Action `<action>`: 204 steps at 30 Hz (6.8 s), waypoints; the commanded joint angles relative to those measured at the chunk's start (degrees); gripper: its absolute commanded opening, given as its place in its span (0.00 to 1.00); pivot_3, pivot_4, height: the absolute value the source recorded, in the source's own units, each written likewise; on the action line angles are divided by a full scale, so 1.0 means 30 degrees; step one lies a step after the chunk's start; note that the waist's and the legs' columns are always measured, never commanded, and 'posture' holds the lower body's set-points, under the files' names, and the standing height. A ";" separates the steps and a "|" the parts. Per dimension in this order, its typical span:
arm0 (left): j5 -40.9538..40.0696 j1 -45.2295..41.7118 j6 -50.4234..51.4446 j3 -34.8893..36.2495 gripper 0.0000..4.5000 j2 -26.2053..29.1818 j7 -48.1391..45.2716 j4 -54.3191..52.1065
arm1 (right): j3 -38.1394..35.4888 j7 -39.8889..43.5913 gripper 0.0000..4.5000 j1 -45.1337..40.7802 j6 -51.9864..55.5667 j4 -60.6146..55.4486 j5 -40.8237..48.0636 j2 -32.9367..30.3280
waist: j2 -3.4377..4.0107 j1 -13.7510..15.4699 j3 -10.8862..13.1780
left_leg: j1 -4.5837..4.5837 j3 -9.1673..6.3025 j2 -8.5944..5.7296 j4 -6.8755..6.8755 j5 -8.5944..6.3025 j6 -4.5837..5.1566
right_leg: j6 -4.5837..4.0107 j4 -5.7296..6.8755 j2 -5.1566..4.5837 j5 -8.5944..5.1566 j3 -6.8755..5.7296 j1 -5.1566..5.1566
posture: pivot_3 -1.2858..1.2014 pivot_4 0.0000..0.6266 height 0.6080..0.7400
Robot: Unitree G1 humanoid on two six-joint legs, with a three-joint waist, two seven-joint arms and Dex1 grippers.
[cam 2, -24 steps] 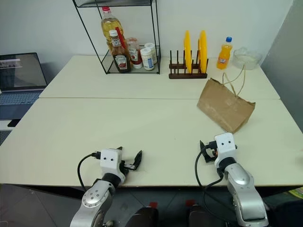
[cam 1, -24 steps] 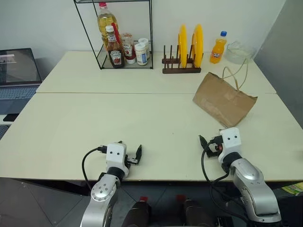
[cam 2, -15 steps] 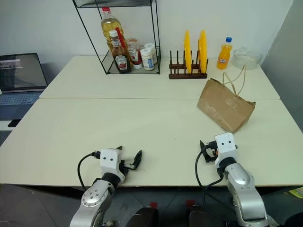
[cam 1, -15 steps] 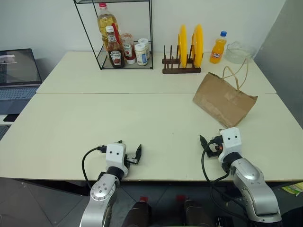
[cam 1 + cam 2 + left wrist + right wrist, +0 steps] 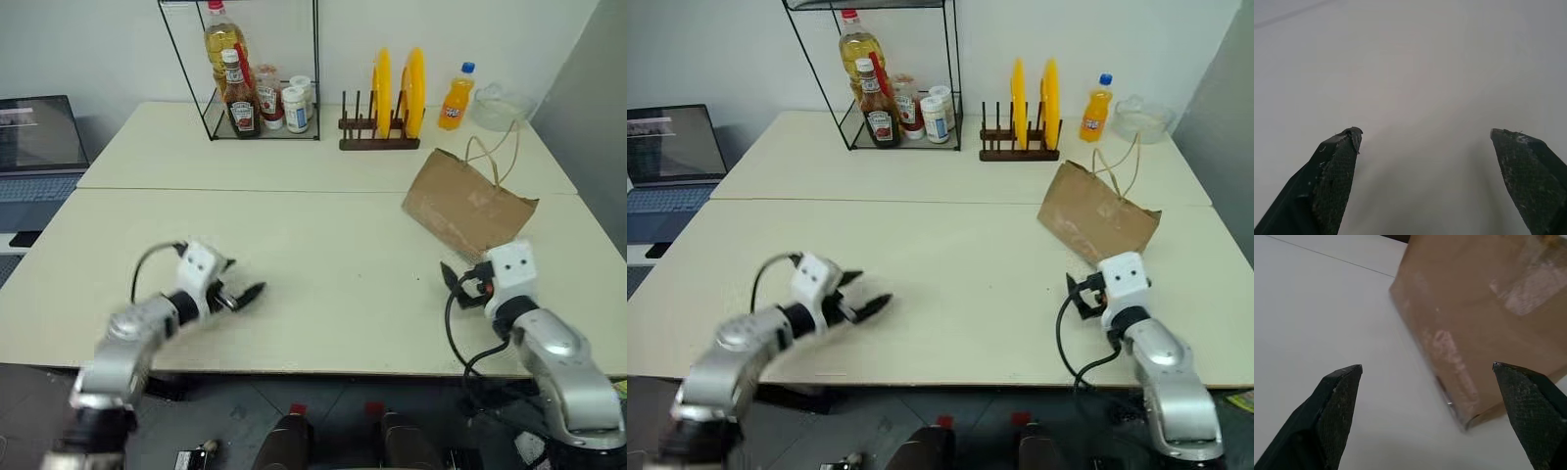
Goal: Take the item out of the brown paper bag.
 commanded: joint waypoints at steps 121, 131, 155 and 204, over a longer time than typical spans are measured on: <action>0.7496 -1.9973 -0.8228 -0.3804 1.00 -0.1337 -1.3360 2.2448 | 0.4880 0.0492 0.99 -0.2789 -0.3103 0.0586 -0.2862 0.4934 | -0.0137 -0.1018 0.0254 | -0.0500 0.0081 -0.0096 0.0360 0.0077 -0.0134 | -0.0016 0.0465 0.0013 0.0124 0.0059 -0.0609 | 0.52 0.24 1.00; 0.3736 -1.1420 -0.5065 -0.6560 1.00 0.1956 -1.5526 0.8305 | 0.3216 -0.0916 0.99 -0.0275 -0.4811 0.0046 -0.3503 0.3901 | -0.0131 -0.1127 0.0251 | -0.0456 0.0054 -0.0039 0.0347 0.0078 -0.0132 | -0.0020 0.0493 0.0006 0.0124 0.0128 -0.0604 | 0.52 0.24 1.00; 0.8806 -2.0758 -1.1419 -0.3540 1.00 -0.5657 0.4890 2.4973 | 0.5097 0.1928 0.99 -0.1272 -0.2136 -0.2597 0.0484 0.2397 | -0.0175 -0.0888 0.0250 | -0.0302 0.0038 -0.0083 0.0361 0.0062 -0.0030 | -0.0014 0.0453 -0.0007 0.0120 0.0072 -0.0385 | 0.52 0.24 1.00; 0.2231 -1.2414 -0.2587 -0.9053 1.00 0.4274 -1.5527 0.5671 | 0.4474 0.3965 0.99 0.0833 -0.3341 -0.2701 0.1605 0.0251 | -0.0168 -0.1075 0.0241 | -0.0260 0.0023 -0.0027 0.0348 0.0057 -0.0022 | -0.0015 0.0451 0.0023 0.0117 0.0081 -0.0340 | 0.52 0.24 1.00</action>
